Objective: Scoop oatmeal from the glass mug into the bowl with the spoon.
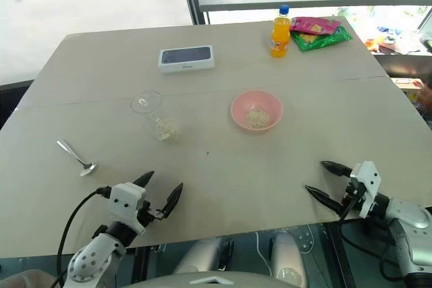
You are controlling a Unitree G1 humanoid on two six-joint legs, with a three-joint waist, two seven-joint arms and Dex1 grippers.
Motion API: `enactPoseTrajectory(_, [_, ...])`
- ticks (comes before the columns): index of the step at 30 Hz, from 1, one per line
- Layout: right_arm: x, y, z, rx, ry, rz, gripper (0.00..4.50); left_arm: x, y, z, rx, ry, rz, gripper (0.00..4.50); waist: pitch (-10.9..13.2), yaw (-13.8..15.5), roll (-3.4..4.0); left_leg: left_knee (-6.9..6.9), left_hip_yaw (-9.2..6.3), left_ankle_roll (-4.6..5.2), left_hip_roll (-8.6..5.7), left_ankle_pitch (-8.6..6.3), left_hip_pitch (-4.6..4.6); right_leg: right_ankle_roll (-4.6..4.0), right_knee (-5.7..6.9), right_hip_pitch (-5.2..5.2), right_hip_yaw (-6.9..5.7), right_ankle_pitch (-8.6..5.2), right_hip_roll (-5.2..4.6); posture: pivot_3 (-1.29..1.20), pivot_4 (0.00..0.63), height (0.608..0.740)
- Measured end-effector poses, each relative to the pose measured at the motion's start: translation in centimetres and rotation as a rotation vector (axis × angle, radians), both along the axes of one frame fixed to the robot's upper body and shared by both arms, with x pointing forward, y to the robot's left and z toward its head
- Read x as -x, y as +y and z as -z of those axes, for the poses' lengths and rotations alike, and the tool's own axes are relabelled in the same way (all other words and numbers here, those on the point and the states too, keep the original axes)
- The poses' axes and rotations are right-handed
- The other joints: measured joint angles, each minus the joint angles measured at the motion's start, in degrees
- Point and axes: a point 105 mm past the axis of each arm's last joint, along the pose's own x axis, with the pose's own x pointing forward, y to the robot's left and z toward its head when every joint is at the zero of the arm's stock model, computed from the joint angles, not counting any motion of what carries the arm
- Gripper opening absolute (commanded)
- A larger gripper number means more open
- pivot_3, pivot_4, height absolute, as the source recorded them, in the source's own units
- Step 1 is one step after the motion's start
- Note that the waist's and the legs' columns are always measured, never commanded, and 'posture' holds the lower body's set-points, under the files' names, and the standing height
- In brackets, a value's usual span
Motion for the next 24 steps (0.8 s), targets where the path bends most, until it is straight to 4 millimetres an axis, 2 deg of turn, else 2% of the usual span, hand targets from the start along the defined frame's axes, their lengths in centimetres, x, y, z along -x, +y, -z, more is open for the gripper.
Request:
enactPoseTrajectory(9, [-0.66,0.82,-0.11,-0.009,-0.007,-0.022,4.50,0.21,-0.06,0.08,0.010,0.001,-0.005,4.44,0.0,0.0,0.04,0.01,0.01,0.00,0.00,0.00,0.01,0.00,0.02,0.00,0.02,0.00,0.00,0.00,0.150,0.740])
enactPoseTrajectory(24, [-0.79,0.74,-0.05,-0.009,-0.014,-0.027,4.50,0.21,-0.08,0.07,0.025,-0.005,-0.023,4.44,0.0,0.0,0.03,0.04,0.02,0.00,0.00,0.00,0.01,0.00,0.02,0.01,0.02,0.00,0.00,0.00,0.150,0.740])
